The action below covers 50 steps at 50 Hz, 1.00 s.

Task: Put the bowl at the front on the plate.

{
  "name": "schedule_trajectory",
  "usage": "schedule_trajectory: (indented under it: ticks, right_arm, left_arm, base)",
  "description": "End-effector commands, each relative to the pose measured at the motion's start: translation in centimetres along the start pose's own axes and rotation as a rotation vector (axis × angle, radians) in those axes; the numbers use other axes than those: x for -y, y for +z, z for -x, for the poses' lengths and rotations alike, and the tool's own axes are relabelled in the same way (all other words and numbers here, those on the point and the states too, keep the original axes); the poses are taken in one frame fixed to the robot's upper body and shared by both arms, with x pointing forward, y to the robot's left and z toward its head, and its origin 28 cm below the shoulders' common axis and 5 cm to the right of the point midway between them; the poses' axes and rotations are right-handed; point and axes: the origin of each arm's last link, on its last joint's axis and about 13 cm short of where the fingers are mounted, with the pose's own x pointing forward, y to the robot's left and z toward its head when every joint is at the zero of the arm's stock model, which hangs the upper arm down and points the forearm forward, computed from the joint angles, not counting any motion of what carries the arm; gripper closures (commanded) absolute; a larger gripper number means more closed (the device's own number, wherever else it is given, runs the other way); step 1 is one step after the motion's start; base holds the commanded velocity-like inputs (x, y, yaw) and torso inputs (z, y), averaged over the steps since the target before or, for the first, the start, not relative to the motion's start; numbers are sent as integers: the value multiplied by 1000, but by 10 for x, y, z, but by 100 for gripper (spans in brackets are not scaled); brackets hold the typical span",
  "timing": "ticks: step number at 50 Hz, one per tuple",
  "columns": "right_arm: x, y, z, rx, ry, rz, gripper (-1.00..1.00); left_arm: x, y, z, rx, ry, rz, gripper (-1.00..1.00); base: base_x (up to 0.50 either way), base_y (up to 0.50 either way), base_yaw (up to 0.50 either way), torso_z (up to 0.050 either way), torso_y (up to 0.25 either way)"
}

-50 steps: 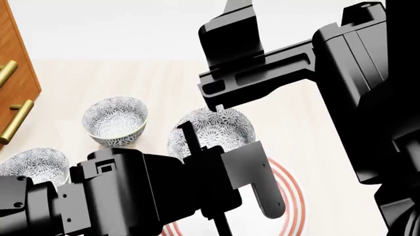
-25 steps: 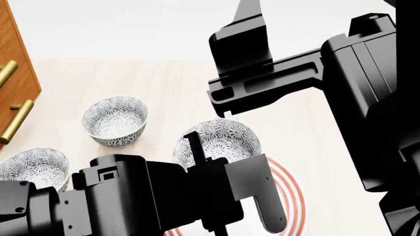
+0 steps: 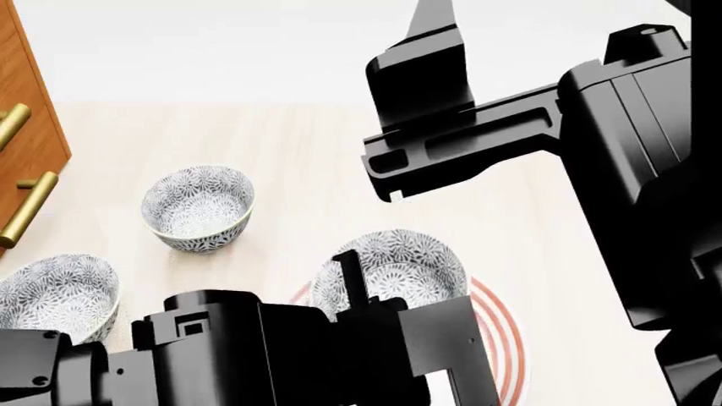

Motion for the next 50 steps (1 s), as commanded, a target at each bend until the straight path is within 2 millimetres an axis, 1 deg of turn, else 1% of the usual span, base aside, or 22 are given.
schedule_trajectory:
  ticks: [1,25,50]
  right_arm:
    - [0,-1,0,1,3,-2,-100]
    - [-3,-3,-3,-3,27,-7,-100]
    - [-3,-4,-2,-3,35,-7,-100]
  left_arm:
    - [4,1,-1,17,15,-11,100]
    - [13,-9,-11,17,34,19,100]
    - [16,-16,-17,13,59,29,100]
  base:
    - [0,0,0,0,0]
    - [0,0,0,0,0]
    - [0,0,0,0,0]
